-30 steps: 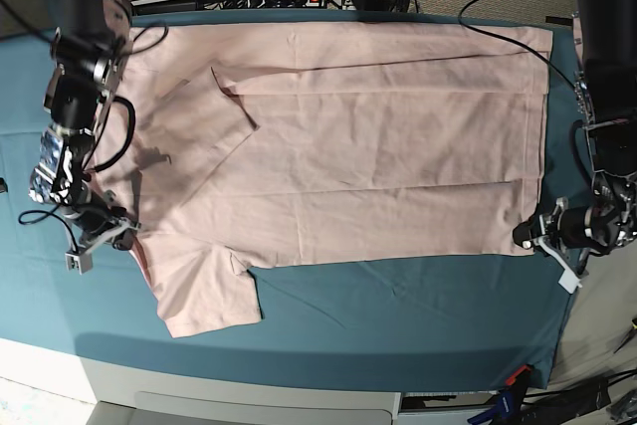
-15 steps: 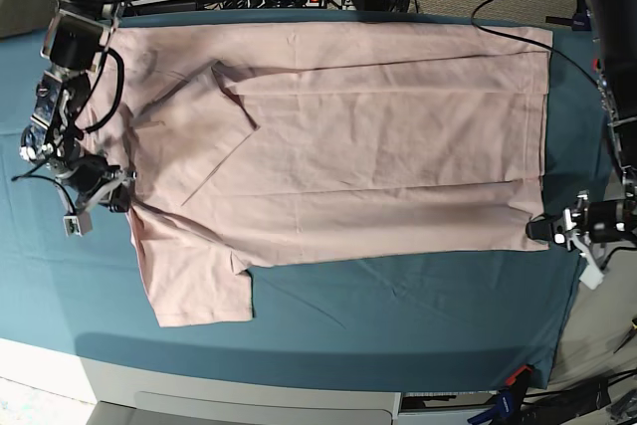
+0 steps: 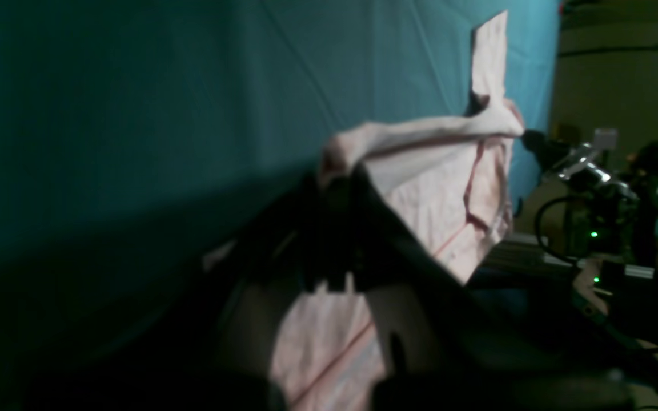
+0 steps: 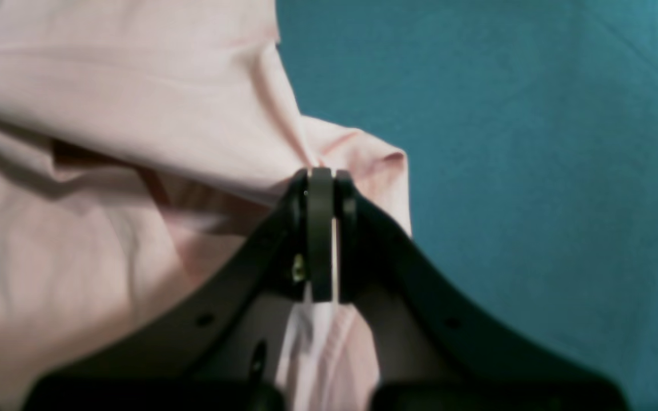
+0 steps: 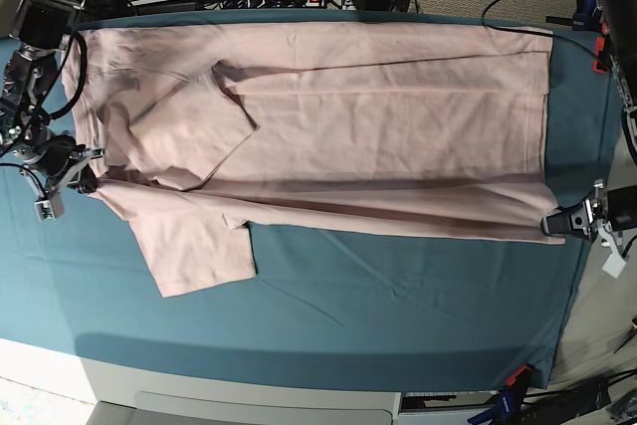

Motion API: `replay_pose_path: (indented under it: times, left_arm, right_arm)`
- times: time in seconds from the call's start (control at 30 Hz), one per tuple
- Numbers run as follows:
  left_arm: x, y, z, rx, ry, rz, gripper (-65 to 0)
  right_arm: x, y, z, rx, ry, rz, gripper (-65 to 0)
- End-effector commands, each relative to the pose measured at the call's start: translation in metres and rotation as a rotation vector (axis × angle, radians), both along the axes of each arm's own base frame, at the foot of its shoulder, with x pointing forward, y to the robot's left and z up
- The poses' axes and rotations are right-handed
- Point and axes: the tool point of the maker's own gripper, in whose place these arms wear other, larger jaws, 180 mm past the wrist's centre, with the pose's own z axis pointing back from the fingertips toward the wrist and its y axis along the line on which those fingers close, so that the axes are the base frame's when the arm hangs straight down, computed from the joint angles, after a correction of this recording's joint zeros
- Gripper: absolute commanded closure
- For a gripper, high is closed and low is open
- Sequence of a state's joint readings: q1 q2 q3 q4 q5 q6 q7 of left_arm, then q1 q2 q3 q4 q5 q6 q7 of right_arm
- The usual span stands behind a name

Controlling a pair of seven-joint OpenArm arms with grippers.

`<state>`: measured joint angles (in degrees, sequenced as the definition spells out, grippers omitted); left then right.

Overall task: Fold the T-shirt properly
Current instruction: 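Lift the hem with both grippers and fold it toward the collar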

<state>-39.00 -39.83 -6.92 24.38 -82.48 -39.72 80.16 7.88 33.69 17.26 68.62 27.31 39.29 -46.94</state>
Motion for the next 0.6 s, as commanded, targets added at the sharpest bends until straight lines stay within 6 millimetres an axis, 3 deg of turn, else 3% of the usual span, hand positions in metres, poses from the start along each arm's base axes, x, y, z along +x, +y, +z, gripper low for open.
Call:
replay_pose_path:
  times: [0.0,0.27,0.57]
  left_arm:
    - [0.008,0.013,0.019,0.002,-0.055,0.026,0.0]
    - [-0.017,0.019,-0.007,0.008,0.014,0.034,0.0]
    - [-0.042,0.031,-0.022,0.051,0.061,0.03,0.0]
  right_arm:
    - [0.008,-0.013,0.023,-0.026,-0.045,-0.009,0.0]
    - [-0.006,-0.017,0.016,-0.014,0.022,-0.015,0.0]
    - [-0.019,-0.013,0.014,0.052,0.097,-0.003,0.0]
